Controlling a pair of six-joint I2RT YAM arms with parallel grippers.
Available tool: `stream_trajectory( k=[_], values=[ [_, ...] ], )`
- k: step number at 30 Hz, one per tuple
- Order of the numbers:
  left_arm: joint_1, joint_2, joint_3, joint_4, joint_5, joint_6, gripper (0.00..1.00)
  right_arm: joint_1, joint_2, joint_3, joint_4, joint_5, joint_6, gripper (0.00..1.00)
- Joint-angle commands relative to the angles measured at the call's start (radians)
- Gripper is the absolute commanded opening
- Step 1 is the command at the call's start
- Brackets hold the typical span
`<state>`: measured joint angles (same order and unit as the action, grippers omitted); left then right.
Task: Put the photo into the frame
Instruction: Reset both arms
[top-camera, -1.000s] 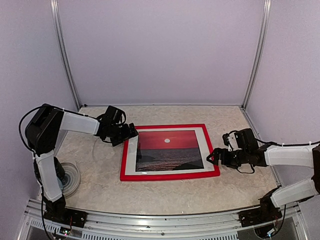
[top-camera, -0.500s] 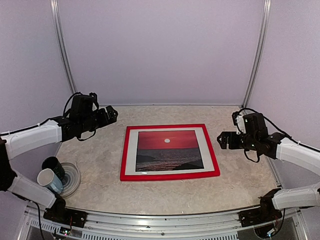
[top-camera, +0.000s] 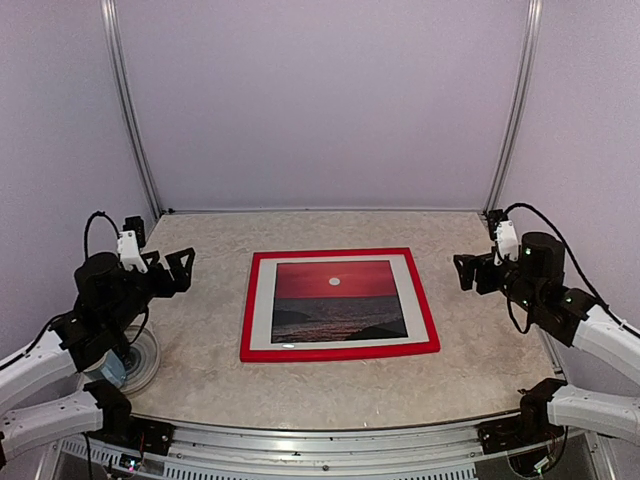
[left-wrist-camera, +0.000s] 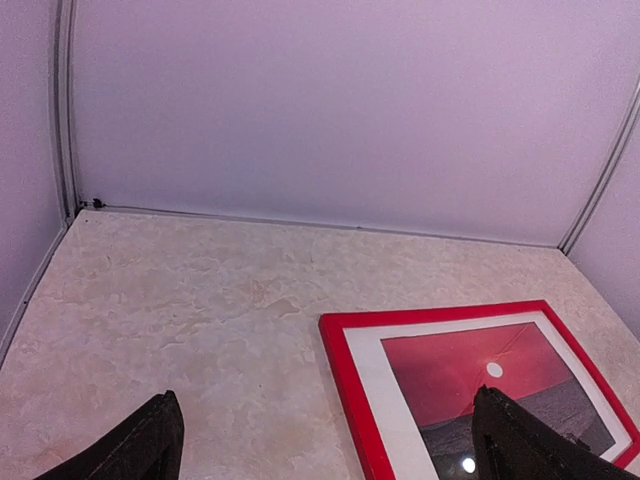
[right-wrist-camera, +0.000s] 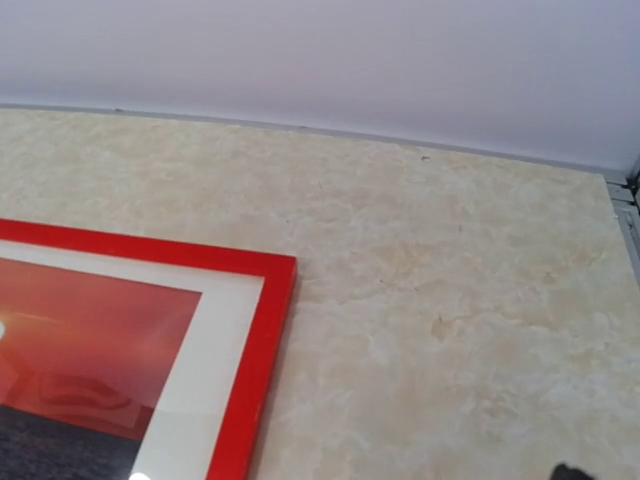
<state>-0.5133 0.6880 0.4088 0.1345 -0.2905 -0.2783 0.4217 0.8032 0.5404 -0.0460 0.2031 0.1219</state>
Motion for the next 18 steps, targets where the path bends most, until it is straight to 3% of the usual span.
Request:
stream_trajectory(
  k=[1, 10, 18],
  values=[
    [0.047, -0.112, -0.062, 0.011, -0.023, 0.046, 0.99, -0.045, -0.015, -0.034, 0.043, -0.026, -0.002, 0.99],
    [0.434, -0.318, -0.154, -0.023, 0.257, -0.04, 0.99, -0.452, -0.05, -0.144, 0.114, -0.521, 0.054, 0.99],
    [0.417, -0.306, -0.138, -0.047, 0.282, 0.003, 0.99, -0.486, -0.119, -0.177, 0.13, -0.52, 0.014, 0.99]
  ],
)
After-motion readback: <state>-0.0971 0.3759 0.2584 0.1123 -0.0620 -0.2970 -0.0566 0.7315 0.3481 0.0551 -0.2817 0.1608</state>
